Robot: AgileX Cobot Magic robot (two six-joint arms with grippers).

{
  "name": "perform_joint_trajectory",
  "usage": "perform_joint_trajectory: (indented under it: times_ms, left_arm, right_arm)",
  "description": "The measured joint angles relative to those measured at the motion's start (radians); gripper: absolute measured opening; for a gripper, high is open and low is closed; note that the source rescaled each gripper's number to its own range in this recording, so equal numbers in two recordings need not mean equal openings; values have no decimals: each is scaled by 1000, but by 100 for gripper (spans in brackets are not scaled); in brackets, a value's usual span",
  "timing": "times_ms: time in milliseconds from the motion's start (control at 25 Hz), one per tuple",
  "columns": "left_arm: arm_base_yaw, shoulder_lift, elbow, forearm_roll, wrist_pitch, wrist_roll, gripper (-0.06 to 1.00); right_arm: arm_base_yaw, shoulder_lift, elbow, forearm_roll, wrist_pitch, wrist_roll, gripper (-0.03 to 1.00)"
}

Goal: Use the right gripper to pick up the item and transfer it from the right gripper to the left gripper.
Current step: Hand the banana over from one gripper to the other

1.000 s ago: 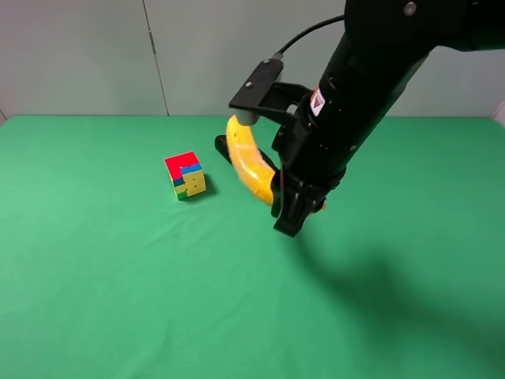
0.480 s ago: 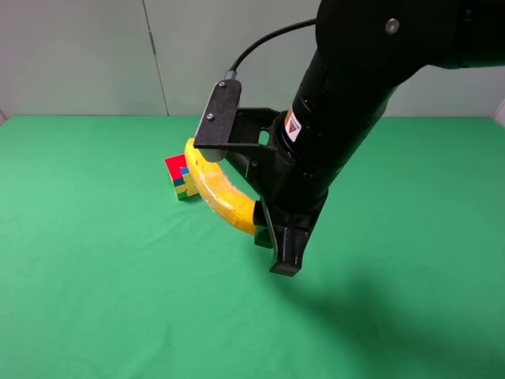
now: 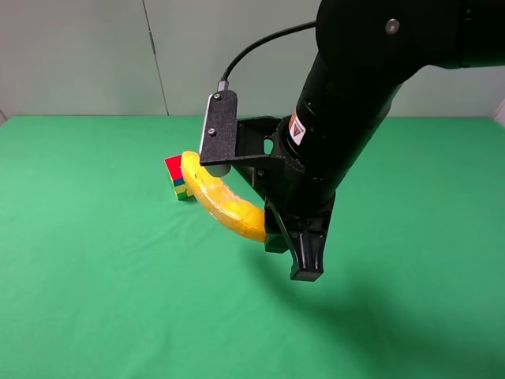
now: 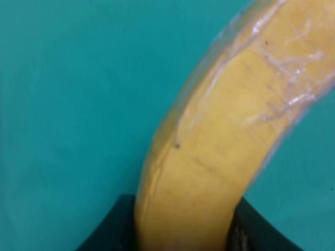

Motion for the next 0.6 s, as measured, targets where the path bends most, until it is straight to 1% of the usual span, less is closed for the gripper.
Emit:
perform_joint_trajectory:
  times_ms: [280, 600]
  left_arm:
    - [0, 284, -35, -193, -14, 71, 92]
    - [0, 518, -38, -374, -67, 178, 91]
  right_arm:
    - [0, 0, 0, 0, 0, -35, 1]
    - [-2, 0, 0, -15, -5, -201, 1]
